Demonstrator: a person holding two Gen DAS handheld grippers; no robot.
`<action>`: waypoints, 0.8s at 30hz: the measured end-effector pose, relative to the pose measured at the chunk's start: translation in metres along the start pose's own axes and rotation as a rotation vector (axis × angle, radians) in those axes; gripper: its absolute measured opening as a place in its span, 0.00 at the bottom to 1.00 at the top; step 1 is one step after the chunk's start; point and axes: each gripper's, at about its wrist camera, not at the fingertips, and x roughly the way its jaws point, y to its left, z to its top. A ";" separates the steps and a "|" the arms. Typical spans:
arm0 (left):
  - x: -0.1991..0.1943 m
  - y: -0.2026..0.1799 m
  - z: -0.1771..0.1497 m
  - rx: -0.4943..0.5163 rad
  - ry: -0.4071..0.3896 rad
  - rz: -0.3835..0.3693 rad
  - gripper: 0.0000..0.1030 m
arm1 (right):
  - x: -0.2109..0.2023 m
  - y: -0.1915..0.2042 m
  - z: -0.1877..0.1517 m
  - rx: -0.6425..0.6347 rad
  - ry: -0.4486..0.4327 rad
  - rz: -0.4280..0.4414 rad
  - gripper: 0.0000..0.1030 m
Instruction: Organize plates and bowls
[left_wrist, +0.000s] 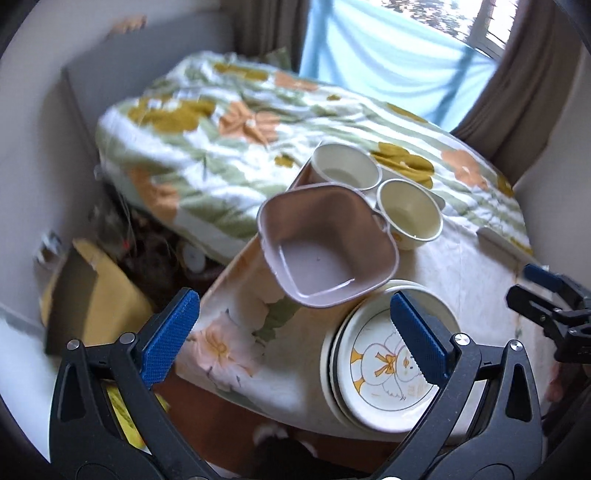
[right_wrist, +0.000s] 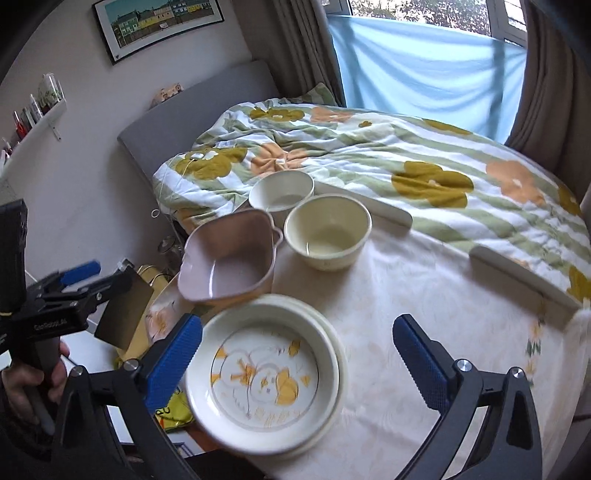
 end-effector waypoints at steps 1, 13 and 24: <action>0.009 0.006 0.001 -0.025 0.024 -0.018 1.00 | 0.011 0.001 0.005 0.006 0.027 0.019 1.00; 0.109 0.029 0.017 -0.098 0.201 -0.079 0.92 | 0.140 0.013 0.038 0.058 0.260 0.116 0.73; 0.167 0.032 0.033 -0.062 0.312 -0.106 0.38 | 0.193 0.016 0.051 0.043 0.319 0.129 0.30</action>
